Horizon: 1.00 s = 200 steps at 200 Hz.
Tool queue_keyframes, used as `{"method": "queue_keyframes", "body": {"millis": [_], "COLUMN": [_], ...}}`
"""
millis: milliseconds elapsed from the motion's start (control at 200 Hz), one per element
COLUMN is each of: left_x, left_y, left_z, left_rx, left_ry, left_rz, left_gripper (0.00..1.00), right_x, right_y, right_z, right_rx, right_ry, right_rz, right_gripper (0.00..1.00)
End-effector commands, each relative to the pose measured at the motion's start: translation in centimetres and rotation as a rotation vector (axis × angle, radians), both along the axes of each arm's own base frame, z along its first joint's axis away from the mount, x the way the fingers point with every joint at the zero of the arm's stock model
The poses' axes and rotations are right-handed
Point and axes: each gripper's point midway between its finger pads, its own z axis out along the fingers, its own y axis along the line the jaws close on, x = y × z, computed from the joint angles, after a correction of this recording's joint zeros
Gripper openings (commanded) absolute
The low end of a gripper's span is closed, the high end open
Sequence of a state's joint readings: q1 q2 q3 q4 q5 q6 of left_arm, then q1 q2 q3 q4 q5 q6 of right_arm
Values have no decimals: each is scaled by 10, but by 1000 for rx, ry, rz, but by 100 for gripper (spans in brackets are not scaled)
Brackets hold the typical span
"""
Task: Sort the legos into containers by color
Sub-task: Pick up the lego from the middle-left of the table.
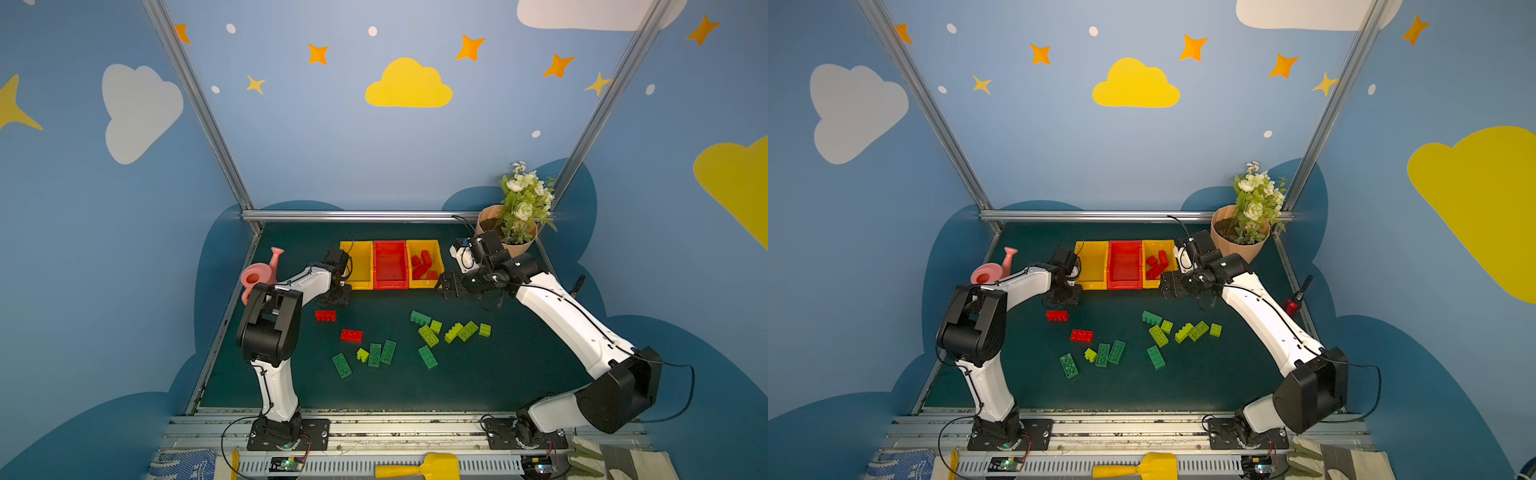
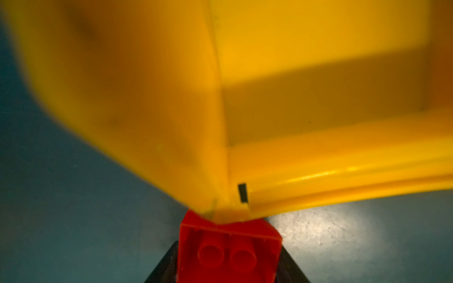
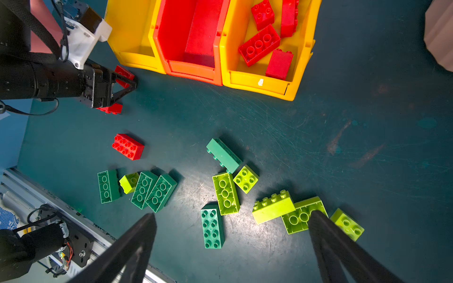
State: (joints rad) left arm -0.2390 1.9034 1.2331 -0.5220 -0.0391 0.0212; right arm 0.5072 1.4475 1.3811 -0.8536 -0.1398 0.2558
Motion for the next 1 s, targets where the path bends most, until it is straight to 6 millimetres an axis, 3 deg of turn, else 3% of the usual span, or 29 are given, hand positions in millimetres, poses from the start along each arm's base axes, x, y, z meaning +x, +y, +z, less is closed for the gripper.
{"method": "queue_keyframes", "body": {"millis": [0, 350, 571, 726, 996], "left_x": [2, -2, -5, -4, 16], "left_y": [-1, -13, -39, -75, -160], "left_z": [7, 15, 40, 68, 118], "left_rx": [13, 29, 17, -1, -84], "left_ry": [-5, -20, -51, -92, -175], "left_rz": [5, -2, -47, -114, -240], "left_gripper": [53, 49, 49, 50, 52], "right_x": [-7, -14, -22, -29, -44], "right_y": [-6, -10, -16, -22, -41], "right_z": [4, 9, 13, 17, 28], "right_rx": [8, 26, 36, 39, 58], "right_ry": [-2, -18, -39, -60, -110], "right_rz": [-13, -26, -38, -51, -106], "right_gripper": [96, 96, 96, 96, 96]}}
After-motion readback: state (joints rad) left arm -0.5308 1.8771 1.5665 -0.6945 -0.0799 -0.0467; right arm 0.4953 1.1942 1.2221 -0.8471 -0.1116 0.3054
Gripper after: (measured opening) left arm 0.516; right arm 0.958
